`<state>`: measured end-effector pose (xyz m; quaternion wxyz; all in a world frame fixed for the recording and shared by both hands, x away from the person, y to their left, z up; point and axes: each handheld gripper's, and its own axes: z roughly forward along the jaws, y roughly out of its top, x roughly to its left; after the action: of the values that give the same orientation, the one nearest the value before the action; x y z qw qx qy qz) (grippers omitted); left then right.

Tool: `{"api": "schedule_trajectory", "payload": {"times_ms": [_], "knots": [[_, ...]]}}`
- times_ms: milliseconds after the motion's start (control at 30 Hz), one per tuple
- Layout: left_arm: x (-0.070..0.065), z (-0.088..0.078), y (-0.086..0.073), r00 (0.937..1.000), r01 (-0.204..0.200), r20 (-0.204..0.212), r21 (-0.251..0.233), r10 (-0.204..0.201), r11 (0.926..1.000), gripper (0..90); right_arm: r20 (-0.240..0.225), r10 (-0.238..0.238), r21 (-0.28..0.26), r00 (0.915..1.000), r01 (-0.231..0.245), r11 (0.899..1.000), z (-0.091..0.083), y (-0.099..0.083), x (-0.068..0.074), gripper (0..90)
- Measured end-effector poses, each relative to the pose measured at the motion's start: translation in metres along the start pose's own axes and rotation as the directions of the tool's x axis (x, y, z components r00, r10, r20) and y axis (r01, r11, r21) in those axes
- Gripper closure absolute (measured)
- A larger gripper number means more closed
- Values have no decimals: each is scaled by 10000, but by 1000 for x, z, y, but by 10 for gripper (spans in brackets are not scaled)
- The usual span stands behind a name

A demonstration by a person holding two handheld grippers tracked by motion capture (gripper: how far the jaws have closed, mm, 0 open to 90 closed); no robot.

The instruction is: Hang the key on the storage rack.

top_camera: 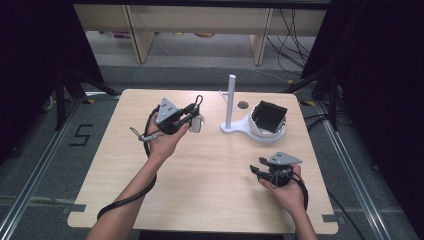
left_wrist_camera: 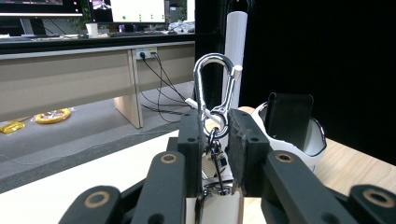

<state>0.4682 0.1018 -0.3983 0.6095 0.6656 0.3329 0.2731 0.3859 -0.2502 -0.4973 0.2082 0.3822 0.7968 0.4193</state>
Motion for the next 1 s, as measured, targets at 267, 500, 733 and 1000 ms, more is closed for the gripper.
{"api": "schedule_trajectory", "payload": {"times_ms": [267, 500, 733, 1000], "knots": [[-3, 12, 1, 10000, 12, 90, 29, -12, 10000, 753, 58, 3, -91, 10000, -2, 10000, 0, 0, 0, 503], [-7, 22, 4, 9997, -60, 248, 89, 57, 9999, 753, -13, -11, -9, 10000, 11, 10000, 0, 0, 0, 503], [-12, 34, 7, 9992, -11, 392, 132, 6, 9999, 753, -9, -25, -3, 10000, 25, 10000, 0, 0, 0, 502], [-18, 48, 9, 9987, -178, 481, 228, 167, 9996, 752, 57, -137, -79, 9999, 137, 9999, 0, 0, -1, 503]]}}
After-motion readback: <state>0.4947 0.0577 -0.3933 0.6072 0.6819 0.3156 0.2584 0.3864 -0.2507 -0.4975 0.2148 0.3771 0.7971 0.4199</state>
